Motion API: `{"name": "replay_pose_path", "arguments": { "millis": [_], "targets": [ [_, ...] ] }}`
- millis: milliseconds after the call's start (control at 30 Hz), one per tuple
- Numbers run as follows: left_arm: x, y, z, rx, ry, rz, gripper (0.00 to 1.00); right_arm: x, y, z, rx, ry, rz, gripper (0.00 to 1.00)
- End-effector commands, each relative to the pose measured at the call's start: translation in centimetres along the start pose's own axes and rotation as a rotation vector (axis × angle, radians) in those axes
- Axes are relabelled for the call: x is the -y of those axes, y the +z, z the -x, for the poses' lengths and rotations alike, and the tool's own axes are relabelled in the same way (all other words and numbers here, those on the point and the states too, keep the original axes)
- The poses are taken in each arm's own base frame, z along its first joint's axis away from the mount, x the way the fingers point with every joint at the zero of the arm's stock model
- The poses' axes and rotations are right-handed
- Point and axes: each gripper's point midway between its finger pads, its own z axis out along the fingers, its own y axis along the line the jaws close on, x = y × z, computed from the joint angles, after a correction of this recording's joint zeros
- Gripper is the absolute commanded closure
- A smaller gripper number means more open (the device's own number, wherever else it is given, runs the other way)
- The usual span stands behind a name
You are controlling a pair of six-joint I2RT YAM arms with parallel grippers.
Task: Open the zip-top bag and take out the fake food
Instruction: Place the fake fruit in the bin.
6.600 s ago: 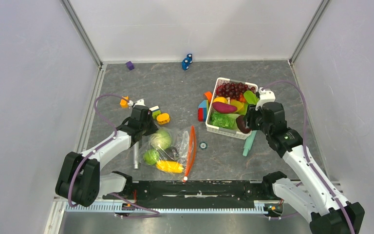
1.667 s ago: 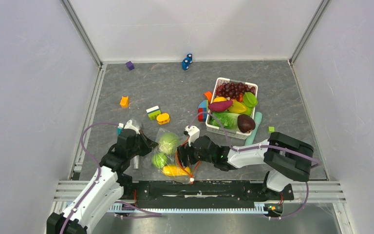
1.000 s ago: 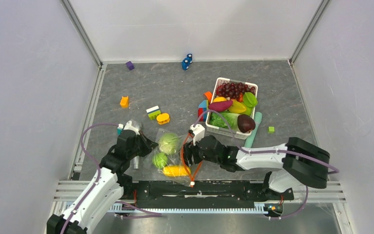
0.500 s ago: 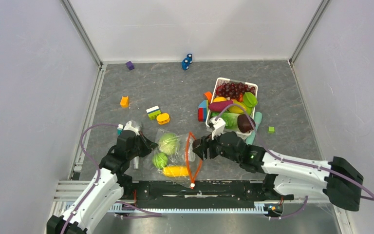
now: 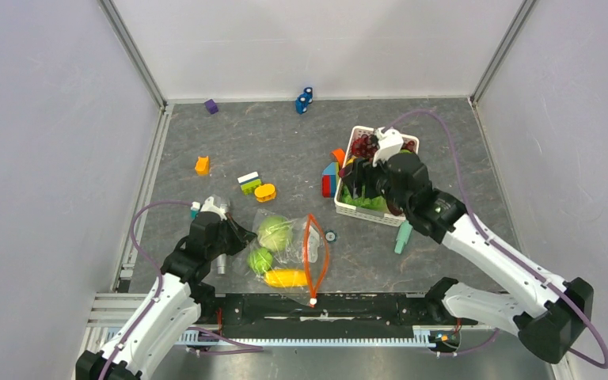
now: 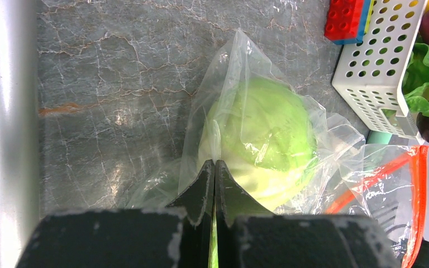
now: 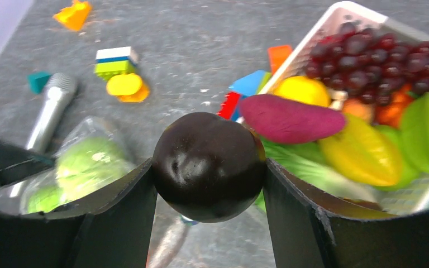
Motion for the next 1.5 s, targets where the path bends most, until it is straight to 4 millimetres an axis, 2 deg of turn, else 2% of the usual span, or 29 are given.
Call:
{"name": "replay_pose_path", "arguments": {
  "millis": [0, 233, 533, 733, 1033, 1467],
  "targets": [
    [0.5, -0.2, 0.3, 0.007, -0.018, -0.006, 0.98, 4.2, 0.7, 0.2, -0.085, -0.084, -0.131, 0.42],
    [0.5, -0.3, 0.3, 0.007, -0.016, -0.006, 0.98, 9.0, 2.4, 0.2, -0.136, -0.078, -0.251, 0.44],
    [0.5, -0.3, 0.3, 0.006, -0.012, -0.003, 0.98, 13.7, 2.7, 3.2, -0.087, -0.014, -0.316, 0.45],
    [0.8, -0.2, 0.5, 0.004, -0.008, -0.015, 0.98, 17.2, 4.8, 3.1, -0.145, -0.003, -0.381, 0.45],
    [0.8, -0.4, 0.4, 0.013, 0.003, -0.030, 0.98, 19.4, 8.3, 2.8, -0.209, -0.023, -0.392, 0.46],
    [0.7, -0.5, 0.5, 0.016, -0.002, -0.023, 0.98, 20.7, 9.8, 1.6, -0.262, -0.044, -0.427, 0.38]
  ]
}}
